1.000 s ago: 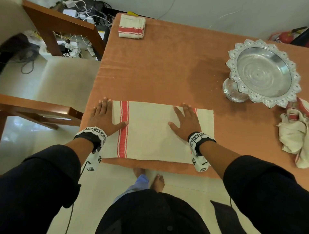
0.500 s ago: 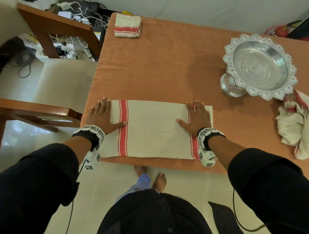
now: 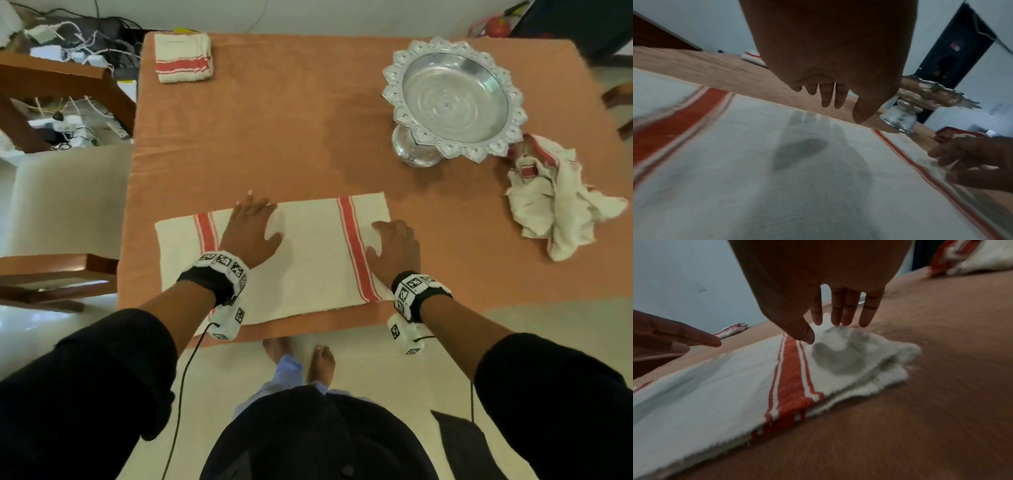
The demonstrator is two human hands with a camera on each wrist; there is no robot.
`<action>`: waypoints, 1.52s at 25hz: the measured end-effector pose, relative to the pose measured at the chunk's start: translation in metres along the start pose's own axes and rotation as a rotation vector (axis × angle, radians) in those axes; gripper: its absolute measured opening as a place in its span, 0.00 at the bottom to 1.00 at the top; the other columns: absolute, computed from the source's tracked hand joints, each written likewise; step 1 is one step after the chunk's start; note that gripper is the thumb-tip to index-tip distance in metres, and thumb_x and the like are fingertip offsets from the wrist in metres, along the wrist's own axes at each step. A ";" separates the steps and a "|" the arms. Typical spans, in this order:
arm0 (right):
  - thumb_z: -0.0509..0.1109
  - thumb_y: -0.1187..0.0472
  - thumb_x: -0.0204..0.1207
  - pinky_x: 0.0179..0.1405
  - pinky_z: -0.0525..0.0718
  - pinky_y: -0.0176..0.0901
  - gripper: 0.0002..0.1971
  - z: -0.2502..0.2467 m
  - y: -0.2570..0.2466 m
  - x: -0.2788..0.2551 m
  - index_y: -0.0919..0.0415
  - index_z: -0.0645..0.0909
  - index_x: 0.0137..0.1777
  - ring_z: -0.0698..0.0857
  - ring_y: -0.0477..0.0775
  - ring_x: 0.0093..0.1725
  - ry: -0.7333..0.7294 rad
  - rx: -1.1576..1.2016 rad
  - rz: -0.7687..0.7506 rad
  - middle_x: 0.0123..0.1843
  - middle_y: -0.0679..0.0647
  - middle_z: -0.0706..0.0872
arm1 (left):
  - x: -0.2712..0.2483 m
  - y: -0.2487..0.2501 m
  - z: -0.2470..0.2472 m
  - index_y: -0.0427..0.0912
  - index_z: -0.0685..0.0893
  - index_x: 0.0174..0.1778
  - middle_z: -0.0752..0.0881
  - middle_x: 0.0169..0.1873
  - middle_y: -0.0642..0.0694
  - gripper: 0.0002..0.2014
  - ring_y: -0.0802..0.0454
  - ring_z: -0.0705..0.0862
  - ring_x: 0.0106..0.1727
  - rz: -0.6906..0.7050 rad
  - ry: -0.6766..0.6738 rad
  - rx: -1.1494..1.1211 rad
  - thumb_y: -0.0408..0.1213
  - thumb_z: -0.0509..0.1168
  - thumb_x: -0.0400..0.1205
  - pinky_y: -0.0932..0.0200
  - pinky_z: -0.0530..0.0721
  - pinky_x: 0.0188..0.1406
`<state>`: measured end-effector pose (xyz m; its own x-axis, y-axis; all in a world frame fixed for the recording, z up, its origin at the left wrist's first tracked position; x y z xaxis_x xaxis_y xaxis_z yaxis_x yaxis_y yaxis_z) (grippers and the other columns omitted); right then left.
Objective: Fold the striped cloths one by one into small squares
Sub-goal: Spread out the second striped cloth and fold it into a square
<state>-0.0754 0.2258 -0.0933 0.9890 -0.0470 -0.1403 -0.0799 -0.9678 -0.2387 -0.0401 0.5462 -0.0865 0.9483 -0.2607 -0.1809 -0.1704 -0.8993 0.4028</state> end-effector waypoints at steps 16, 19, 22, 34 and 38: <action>0.72 0.44 0.75 0.50 0.88 0.55 0.20 0.002 0.064 -0.076 0.52 0.76 0.62 0.88 0.58 0.52 -0.186 0.281 0.396 0.54 0.50 0.89 | 0.143 0.168 0.057 0.43 0.75 0.79 0.80 0.72 0.35 0.25 0.29 0.80 0.69 0.318 -0.161 0.202 0.42 0.67 0.85 0.35 0.81 0.65; 0.74 0.45 0.74 0.49 0.88 0.53 0.18 0.000 0.061 -0.071 0.54 0.77 0.58 0.88 0.58 0.50 -0.191 0.276 0.417 0.52 0.51 0.88 | 0.154 0.178 0.061 0.46 0.80 0.74 0.82 0.66 0.35 0.21 0.29 0.80 0.65 0.302 -0.132 0.240 0.41 0.67 0.83 0.34 0.81 0.63; 0.73 0.45 0.73 0.46 0.88 0.51 0.16 0.001 0.058 -0.068 0.54 0.80 0.53 0.87 0.58 0.47 -0.224 0.238 0.436 0.49 0.51 0.87 | 0.159 0.183 0.059 0.47 0.83 0.71 0.83 0.64 0.36 0.18 0.31 0.79 0.66 0.269 -0.125 0.272 0.41 0.67 0.84 0.34 0.77 0.65; 0.79 0.55 0.63 0.38 0.84 0.42 0.13 -0.007 0.058 -0.077 0.50 0.82 0.47 0.85 0.46 0.40 -0.168 0.528 0.434 0.41 0.43 0.87 | 0.136 0.172 0.011 0.52 0.87 0.51 0.87 0.50 0.47 0.08 0.35 0.81 0.59 0.229 -0.018 0.205 0.40 0.70 0.77 0.40 0.75 0.60; 0.79 0.59 0.63 0.32 0.78 0.41 0.08 -0.011 0.054 -0.077 0.52 0.82 0.40 0.81 0.46 0.33 -0.169 0.576 0.327 0.36 0.45 0.85 | 0.114 0.156 -0.009 0.54 0.88 0.47 0.91 0.42 0.48 0.07 0.37 0.88 0.46 0.182 0.020 0.131 0.41 0.68 0.76 0.45 0.83 0.50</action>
<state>-0.1546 0.1749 -0.0849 0.8734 -0.2306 -0.4290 -0.4713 -0.6219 -0.6254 0.0438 0.3798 -0.0361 0.9035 -0.4174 -0.0977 -0.3716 -0.8762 0.3068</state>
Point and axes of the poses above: each hand's wrist, its own x-axis towards the middle knuckle, its own z-axis out of the palm, y = z × x, the point moved 3 cm from there along x, towards the middle knuckle
